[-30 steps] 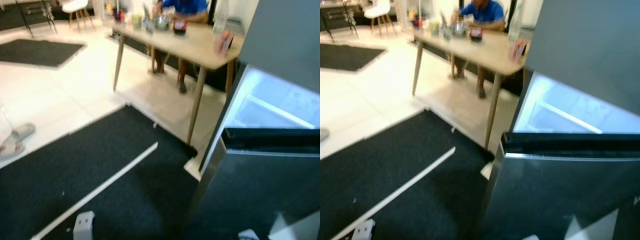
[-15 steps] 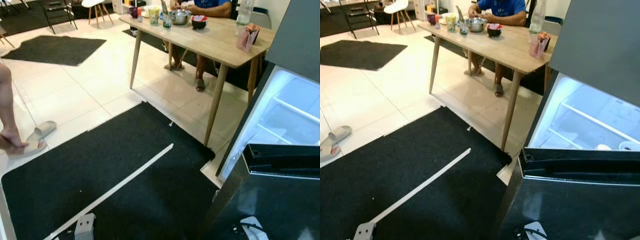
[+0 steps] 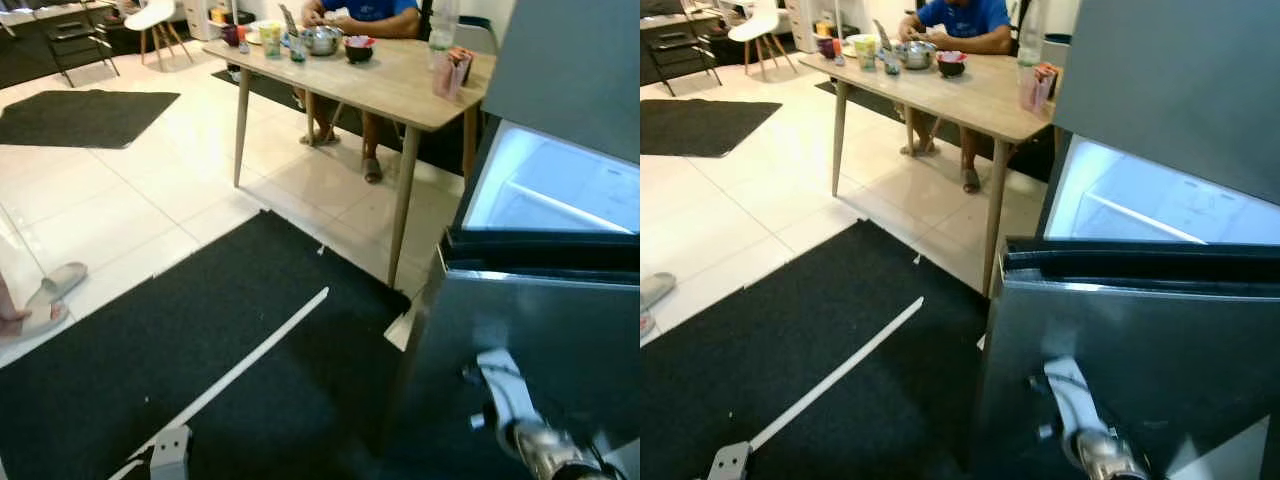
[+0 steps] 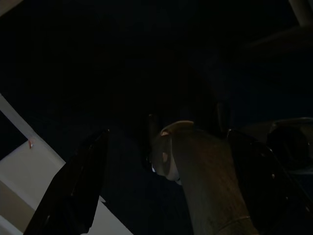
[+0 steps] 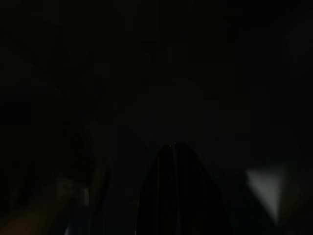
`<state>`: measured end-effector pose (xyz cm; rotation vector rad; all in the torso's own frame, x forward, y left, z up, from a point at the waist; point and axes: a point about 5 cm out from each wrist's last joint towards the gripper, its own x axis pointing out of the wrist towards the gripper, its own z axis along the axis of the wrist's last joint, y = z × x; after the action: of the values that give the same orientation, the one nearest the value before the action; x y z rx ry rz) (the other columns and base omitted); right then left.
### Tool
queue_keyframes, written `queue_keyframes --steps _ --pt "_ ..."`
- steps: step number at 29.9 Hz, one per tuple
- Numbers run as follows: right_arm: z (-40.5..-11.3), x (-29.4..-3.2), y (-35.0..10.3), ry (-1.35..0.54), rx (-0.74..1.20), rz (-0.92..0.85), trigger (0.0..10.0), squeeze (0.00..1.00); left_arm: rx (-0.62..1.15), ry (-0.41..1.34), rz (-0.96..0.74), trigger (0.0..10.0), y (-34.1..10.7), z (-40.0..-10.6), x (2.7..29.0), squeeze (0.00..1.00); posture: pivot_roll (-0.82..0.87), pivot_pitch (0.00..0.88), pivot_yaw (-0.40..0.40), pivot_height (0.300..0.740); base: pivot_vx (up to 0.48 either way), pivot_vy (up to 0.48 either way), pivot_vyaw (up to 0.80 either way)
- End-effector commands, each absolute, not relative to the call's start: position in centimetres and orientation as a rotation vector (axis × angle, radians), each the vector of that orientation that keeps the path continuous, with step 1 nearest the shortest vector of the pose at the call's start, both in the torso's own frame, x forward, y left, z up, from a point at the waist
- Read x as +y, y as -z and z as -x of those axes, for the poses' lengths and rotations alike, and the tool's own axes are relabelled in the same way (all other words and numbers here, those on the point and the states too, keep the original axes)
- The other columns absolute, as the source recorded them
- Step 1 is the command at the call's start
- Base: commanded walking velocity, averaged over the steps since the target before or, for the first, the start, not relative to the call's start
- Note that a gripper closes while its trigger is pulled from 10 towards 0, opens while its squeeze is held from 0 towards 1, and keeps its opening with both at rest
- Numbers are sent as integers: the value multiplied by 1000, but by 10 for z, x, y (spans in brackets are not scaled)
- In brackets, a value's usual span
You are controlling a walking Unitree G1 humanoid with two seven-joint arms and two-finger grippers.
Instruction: Restocking fridge
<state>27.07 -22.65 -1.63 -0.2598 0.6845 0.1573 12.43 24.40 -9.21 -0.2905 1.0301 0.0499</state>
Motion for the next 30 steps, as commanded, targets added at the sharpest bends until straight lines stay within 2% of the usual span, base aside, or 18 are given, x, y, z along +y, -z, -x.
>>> queue_keyframes --steps 1,2,3,4,6,10,12,17,18,19,21,23,27,29,30 --pt "-288 -221 1 -195 596 267 10000 0 1040 -50 292 10000 93 -122 243 0 -35 10 0 740 0 0 0" --pt "-306 -213 -18 -211 516 272 10000 0 1040 -50 290 10000 93 -122 243 0 -35 10 0 740 0 0 0" --pt "-306 -213 -18 -211 516 272 10000 0 1040 -50 290 10000 93 -122 243 0 -35 10 0 740 0 0 0" --pt "-348 -197 -66 -172 322 290 10000 0 1040 -51 288 10000 93 -122 243 0 -28 2 -3 740 0 0 0" --pt "-369 -185 -99 -146 197 274 10000 0 1038 -53 289 10000 93 -122 243 0 -24 0 -6 740 0 0 0" --pt "-377 -175 -115 -154 127 203 10000 0 1032 -57 295 10000 93 -122 242 0 -24 0 -8 740 0 0 0" --pt "-373 -169 -109 -175 122 178 10000 0 1029 -59 300 10000 93 -123 242 0 -24 0 -8 740 0 0 0" --pt "-343 -177 -57 -153 290 176 10000 0 1030 -56 306 10000 94 -123 240 0 -29 5 -11 740 0 0 0" --pt "-317 -184 -23 -157 427 198 10000 0 1030 -55 308 10000 94 -123 240 0 -29 8 -13 740 0 0 0" --pt "-317 -184 -23 -157 427 198 10000 0 1030 -55 308 10000 94 -123 240 0 -29 8 -13 740 0 0 0" --pt "-290 -191 6 -154 554 215 10000 0 1031 -54 309 10000 94 -123 239 0 -29 8 -13 740 0 0 0" --pt "-283 -193 12 -153 584 217 10000 0 1031 -54 309 10000 94 -123 239 0 -29 8 -13 740 0 0 0" --pt "-217 -216 60 -101 865 258 10000 0 1033 -56 306 10000 94 -123 239 0 -29 8 -14 740 0 0 0" --pt "-207 -219 65 -91 900 257 10000 0 1033 -56 306 10000 94 -123 239 0 -28 4 -13 740 0 0 0" --pt "-180 -226 79 -63 998 257 10000 0 1033 -56 304 10000 94 -123 240 0 -29 1 -10 740 0 0 0"
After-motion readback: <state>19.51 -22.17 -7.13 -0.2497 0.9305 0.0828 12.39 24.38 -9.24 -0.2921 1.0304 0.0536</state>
